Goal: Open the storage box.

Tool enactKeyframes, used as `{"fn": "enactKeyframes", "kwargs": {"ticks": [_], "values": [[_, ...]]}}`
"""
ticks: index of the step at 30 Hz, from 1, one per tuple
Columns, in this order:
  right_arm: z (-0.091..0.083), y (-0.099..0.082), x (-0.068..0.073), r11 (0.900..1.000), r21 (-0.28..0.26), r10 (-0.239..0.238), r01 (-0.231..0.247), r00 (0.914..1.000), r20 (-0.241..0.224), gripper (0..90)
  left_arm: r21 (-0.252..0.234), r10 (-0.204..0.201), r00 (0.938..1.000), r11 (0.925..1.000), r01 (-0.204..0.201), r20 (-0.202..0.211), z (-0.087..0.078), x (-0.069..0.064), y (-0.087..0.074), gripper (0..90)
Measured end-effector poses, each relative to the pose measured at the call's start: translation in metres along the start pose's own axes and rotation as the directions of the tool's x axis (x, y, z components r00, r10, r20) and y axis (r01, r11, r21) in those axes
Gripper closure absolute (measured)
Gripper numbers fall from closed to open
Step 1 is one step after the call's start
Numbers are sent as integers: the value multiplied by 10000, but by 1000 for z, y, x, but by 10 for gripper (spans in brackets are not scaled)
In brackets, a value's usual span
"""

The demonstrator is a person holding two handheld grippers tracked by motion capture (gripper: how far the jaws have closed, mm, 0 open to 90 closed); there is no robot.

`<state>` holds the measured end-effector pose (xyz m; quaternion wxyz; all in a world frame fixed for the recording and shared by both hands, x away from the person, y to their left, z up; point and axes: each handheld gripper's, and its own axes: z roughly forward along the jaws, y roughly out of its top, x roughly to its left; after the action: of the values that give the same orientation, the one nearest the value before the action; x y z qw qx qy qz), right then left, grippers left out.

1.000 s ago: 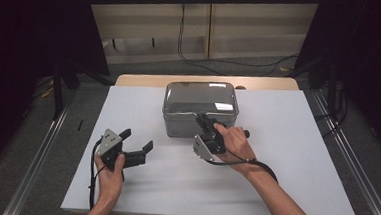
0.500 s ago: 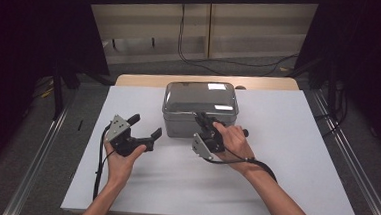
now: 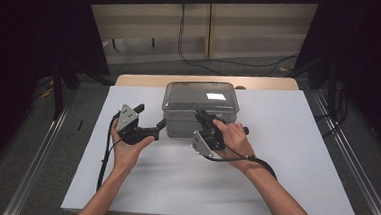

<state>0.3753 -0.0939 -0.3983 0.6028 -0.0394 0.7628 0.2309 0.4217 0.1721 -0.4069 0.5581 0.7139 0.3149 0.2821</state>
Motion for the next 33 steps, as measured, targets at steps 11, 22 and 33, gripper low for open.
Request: {"fn": "enactKeyframes", "kwargs": {"ticks": [11,22,33], "values": [[1,-1,-6,9999,79,-128,128,9999,-27,791,-21,-126,9998,9999,125,-123,17,12,-5,111],[1,0,-6,9999,94,-74,74,10000,-1,791,-183,467,9989,9987,-466,49,34,8,2,214],[1,-1,-7,9999,93,-41,41,10000,15,790,-305,696,9974,9971,-691,164,45,7,-1,322]]}}
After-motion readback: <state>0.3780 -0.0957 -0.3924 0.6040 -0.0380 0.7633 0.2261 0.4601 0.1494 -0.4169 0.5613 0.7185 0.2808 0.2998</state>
